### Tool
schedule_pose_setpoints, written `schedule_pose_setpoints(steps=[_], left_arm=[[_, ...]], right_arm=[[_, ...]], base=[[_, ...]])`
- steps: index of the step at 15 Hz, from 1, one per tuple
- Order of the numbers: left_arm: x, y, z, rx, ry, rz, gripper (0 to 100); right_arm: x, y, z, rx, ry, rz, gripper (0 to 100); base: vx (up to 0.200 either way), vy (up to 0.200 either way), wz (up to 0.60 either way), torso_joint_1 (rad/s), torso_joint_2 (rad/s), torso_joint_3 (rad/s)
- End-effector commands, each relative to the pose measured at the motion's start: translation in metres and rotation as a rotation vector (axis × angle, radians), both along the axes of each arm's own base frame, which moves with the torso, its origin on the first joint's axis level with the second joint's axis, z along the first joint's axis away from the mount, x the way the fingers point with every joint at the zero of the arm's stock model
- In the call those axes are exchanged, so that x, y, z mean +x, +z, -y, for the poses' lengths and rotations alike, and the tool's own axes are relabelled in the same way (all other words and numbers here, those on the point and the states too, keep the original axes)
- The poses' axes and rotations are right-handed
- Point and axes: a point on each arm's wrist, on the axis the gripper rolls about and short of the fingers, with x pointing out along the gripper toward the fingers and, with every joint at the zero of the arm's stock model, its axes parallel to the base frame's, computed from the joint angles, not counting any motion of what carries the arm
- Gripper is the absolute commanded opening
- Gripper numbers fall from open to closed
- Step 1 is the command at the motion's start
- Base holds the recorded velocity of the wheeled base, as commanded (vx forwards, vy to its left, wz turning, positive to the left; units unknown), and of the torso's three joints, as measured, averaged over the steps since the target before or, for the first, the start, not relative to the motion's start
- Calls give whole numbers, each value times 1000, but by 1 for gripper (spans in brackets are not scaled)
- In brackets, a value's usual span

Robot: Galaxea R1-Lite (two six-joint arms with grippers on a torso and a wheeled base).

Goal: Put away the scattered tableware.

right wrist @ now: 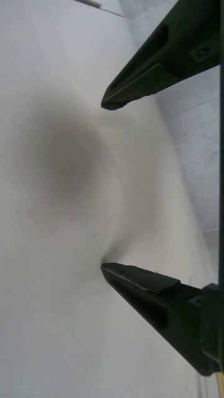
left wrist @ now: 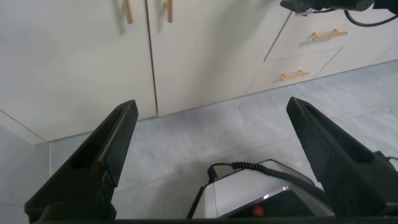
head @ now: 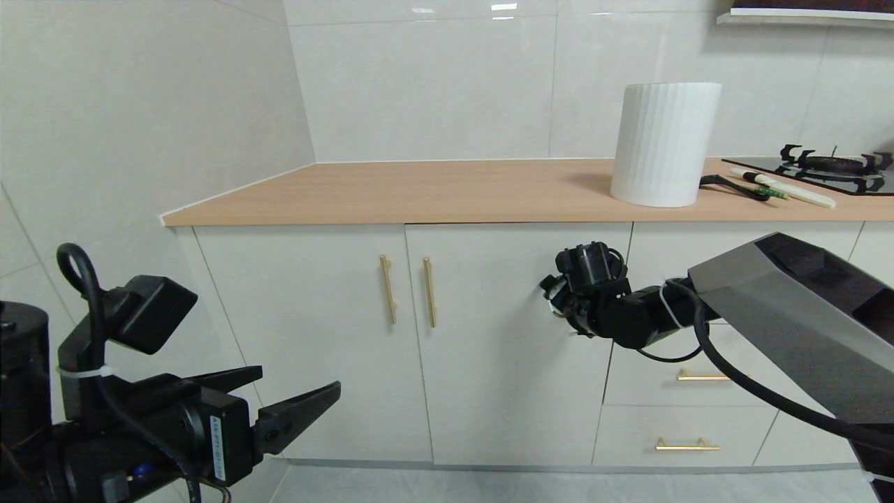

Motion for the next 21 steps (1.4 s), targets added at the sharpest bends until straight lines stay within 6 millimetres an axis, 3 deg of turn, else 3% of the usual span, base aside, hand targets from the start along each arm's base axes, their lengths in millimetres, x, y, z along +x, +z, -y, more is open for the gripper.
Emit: schedule_pose_setpoints(steps=[1, 9, 13, 14, 17, 19, 21], left_arm=[[0, 0, 0, -1, 1, 1, 100], [0, 0, 0, 0, 1, -1, 100], [0, 0, 0, -1, 2, 1, 100], [-2, 3, -1, -10, 1, 15, 100], [-8, 12, -6, -37, 6, 61, 100], [-14, 24, -14, -77, 36, 136, 100], [-24, 31, -22, -99, 59, 186, 100]], right_arm=[[0, 0, 0, -1, -1, 0, 100], [2, 2, 2, -4, -16, 8, 100], [-9, 16, 4, -2, -3, 13, 100], [-53, 57, 3, 42, 116, 22, 100], [-110, 112, 26, -14, 253, 102, 100], [-169, 164, 59, -111, 313, 248, 100], [-215, 185, 85, -191, 335, 339, 100]], base=[[0, 0, 0, 0, 0, 0], [0, 0, 0, 0, 0, 0], [0, 0, 0, 0, 0, 0], [0, 0, 0, 0, 0, 0], [0, 0, 0, 0, 0, 0], [0, 0, 0, 0, 0, 0], [0, 0, 0, 0, 0, 0]])
